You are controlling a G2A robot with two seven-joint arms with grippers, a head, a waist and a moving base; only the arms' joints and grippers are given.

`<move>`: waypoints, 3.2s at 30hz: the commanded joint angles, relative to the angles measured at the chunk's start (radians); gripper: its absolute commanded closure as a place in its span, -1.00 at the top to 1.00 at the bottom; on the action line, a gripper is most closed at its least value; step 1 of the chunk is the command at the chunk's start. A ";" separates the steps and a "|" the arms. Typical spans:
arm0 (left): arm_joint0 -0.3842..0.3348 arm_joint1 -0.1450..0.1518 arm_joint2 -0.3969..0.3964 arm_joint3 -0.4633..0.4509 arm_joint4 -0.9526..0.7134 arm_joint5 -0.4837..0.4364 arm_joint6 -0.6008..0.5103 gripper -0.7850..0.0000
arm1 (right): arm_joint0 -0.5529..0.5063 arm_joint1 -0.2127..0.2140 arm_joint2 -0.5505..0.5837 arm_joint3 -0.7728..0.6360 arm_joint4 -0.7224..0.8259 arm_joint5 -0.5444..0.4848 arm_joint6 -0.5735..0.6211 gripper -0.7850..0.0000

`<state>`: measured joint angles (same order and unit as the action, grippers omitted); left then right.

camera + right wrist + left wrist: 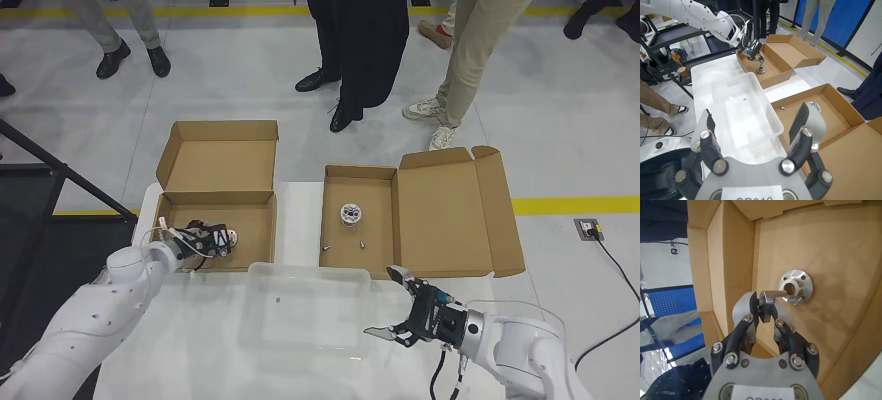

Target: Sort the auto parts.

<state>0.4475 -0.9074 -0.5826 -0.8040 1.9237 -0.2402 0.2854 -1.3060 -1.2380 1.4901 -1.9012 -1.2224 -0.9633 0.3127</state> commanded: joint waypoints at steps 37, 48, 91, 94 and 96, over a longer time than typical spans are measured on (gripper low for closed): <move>-0.024 -0.107 -0.049 0.187 0.101 -0.012 0.094 -0.23 | 0.000 0.000 0.000 0.000 0.000 0.000 0.000 1.00; -0.014 -0.112 -0.077 0.201 0.129 -0.014 0.115 -0.19 | 0.000 0.000 0.000 0.000 0.000 0.000 0.000 1.00; 0.116 -0.024 -0.344 -0.002 0.114 -0.020 0.259 -0.05 | 0.000 0.000 0.000 0.000 0.000 0.000 0.000 1.00; 0.169 0.002 -0.407 -0.072 0.071 -0.033 0.307 -0.04 | 0.000 0.000 0.000 0.000 0.000 0.000 0.000 1.00; 0.213 0.020 -0.453 -0.131 0.046 -0.035 0.332 -0.02 | 0.000 0.000 0.000 0.000 0.000 0.000 0.000 1.00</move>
<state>0.6348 -0.8965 -1.0103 -0.9018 1.9829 -0.2748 0.6039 -1.3060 -1.2380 1.4901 -1.9012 -1.2224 -0.9633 0.3127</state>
